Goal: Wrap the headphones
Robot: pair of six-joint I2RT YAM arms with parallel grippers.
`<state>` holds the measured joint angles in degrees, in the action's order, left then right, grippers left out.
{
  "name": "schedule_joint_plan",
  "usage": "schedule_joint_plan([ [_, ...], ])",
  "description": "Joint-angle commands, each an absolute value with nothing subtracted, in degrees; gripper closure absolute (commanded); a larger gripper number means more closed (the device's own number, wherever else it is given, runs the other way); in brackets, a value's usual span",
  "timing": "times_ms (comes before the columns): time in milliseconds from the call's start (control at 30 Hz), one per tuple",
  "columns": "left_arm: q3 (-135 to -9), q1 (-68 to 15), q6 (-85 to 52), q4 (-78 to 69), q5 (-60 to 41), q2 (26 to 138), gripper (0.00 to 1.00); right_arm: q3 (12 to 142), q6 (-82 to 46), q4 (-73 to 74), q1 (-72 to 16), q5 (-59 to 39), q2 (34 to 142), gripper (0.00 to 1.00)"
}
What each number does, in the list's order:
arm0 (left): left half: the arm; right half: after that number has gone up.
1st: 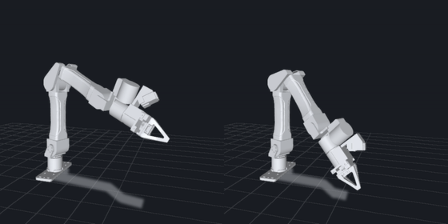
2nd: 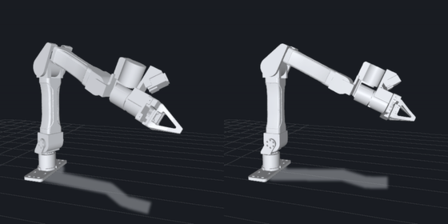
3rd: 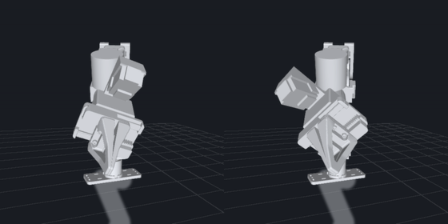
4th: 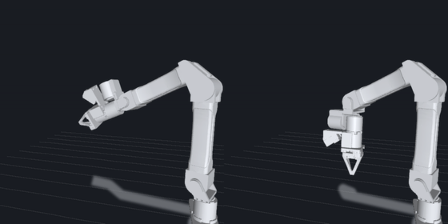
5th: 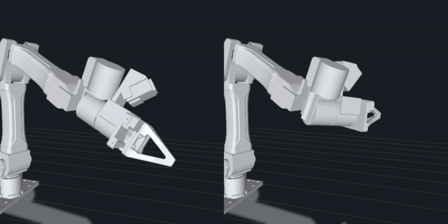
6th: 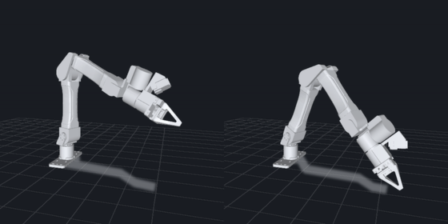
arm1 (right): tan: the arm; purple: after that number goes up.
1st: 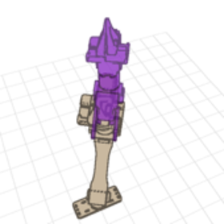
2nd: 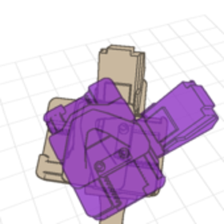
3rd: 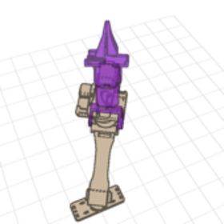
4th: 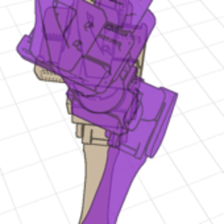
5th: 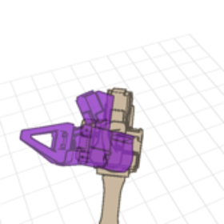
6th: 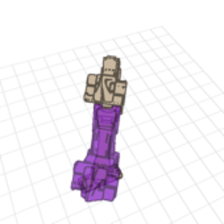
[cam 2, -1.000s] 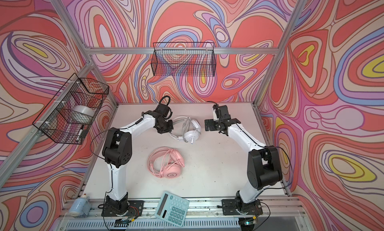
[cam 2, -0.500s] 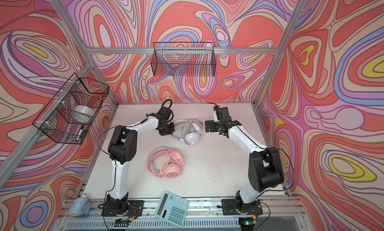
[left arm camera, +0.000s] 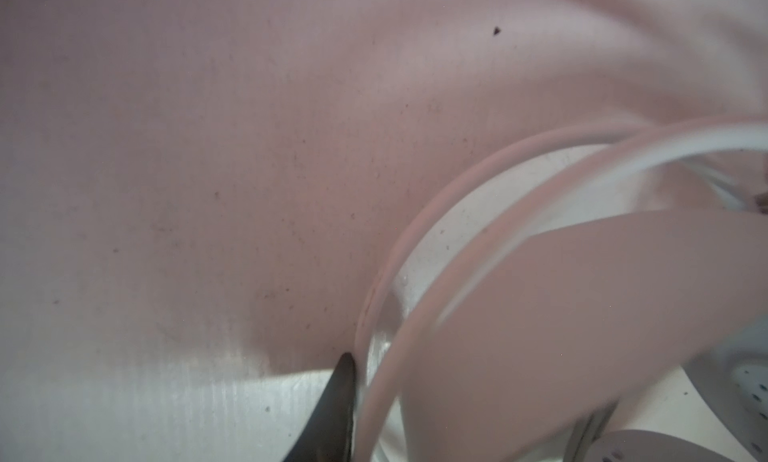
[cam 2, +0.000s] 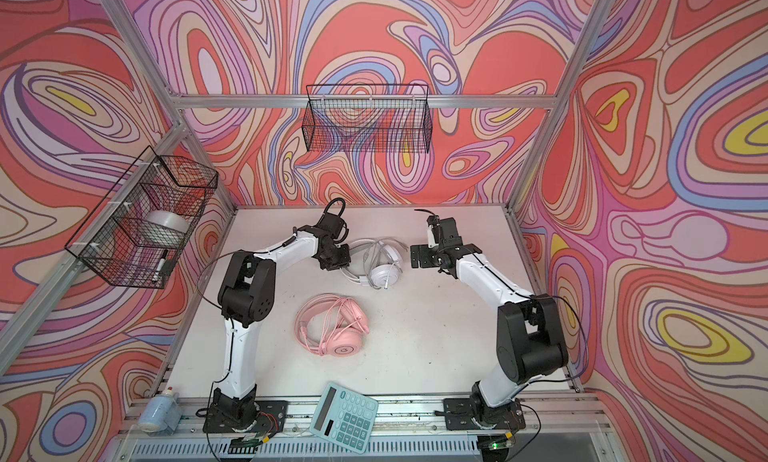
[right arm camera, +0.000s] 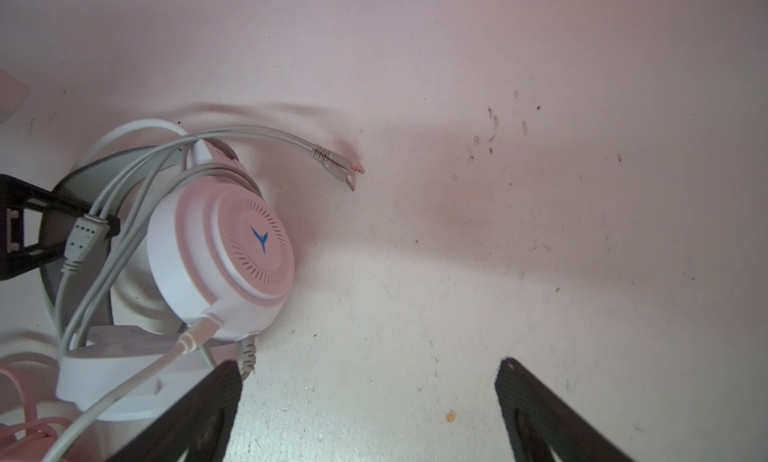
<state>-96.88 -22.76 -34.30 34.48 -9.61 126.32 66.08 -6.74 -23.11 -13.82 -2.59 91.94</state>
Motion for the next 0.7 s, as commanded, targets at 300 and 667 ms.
schedule_joint_plan([
  [300,-98.1,-22.4,-36.2,39.2,-8.0,126.6,0.24,68.5,-5.8,-26.1,-13.6,-2.3,90.7,0.01],
  [667,-98.1,-22.2,-37.1,42.5,-3.8,124.7,0.08,69.9,-4.0,-29.7,-13.7,-1.2,88.8,0.02],
])
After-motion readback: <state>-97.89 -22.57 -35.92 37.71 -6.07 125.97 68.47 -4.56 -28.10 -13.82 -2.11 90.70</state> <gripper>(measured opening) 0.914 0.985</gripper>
